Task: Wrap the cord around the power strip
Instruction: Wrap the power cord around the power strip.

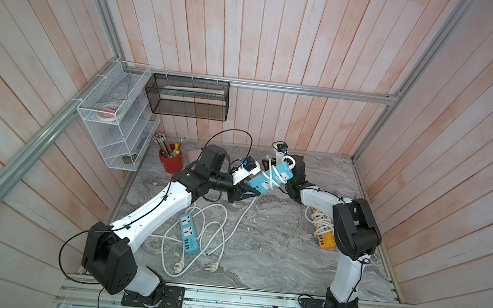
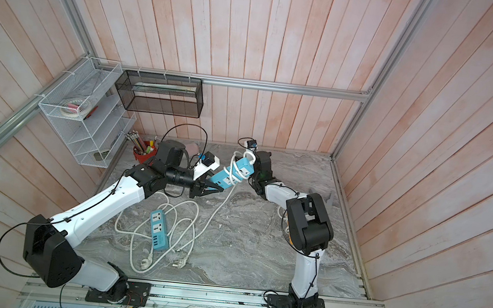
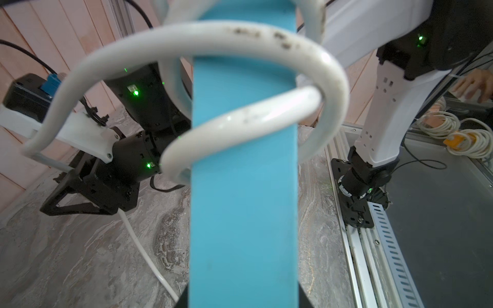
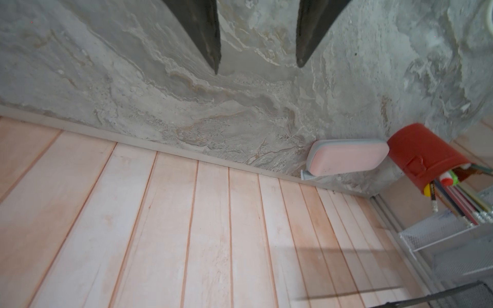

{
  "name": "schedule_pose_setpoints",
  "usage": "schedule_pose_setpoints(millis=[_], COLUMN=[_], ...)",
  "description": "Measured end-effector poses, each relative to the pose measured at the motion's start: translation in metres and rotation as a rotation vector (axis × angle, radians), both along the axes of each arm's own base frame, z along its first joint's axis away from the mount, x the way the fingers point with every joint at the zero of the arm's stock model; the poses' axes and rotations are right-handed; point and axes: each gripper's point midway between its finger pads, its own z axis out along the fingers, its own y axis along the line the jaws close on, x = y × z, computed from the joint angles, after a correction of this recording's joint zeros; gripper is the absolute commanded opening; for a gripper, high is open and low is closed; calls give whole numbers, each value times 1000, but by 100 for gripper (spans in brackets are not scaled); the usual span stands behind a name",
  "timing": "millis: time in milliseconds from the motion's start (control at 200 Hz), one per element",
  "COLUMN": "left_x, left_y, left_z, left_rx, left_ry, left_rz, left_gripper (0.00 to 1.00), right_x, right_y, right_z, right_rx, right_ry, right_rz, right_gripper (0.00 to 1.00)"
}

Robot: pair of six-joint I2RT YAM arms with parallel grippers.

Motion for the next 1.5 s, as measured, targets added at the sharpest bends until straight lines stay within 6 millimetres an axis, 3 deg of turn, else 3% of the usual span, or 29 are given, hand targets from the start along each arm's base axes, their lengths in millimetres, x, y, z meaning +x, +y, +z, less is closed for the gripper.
schedule_pose_setpoints(millis=[115,240,340,460,610,740,845,960,1045,1135,1225,1375,1500], left_x=[13,28,42,69,108,135,152,162,165,164,160,139,98], left_y=[5,13,23,52,103,135,153,165,165,155,138,96,61], left_z=[8,8,6,7,4,-7,-25,-61,-92,-121,-135,-133,-127], left_rx=[-30,-59,-86,-141,-177,-113,-5,145,252,356,438,471,459], left_ry=[6,27,67,123,183,180,163,155,171,183,167,71,-41], left_rz=[54,125,202,345,561,723,823,875,870,830,774,602,409], left_gripper=[0,0,0,0,0,0,0,0,0,0,0,0,0], right_x=[6,7,3,-3,-23,-44,-53,-60,-68,-82,-89,-86,-73], right_y=[-2,-5,-4,0,7,11,-2,-13,-8,9,26,44,43], right_z=[-26,-57,-66,-69,-66,-42,-16,23,54,77,91,142,175], right_rx=[29,6,-4,-45,-203,-381,-522,-643,-719,-796,-853,-881,-935], right_ry=[75,152,175,166,121,21,-72,-207,-330,-449,-528,-634,-691], right_rz=[-79,-137,-151,-135,-98,-77,-99,-107,-73,20,119,217,250], right_gripper=[42,21,8,0,0,0,0,0,0,0,0,0,0])
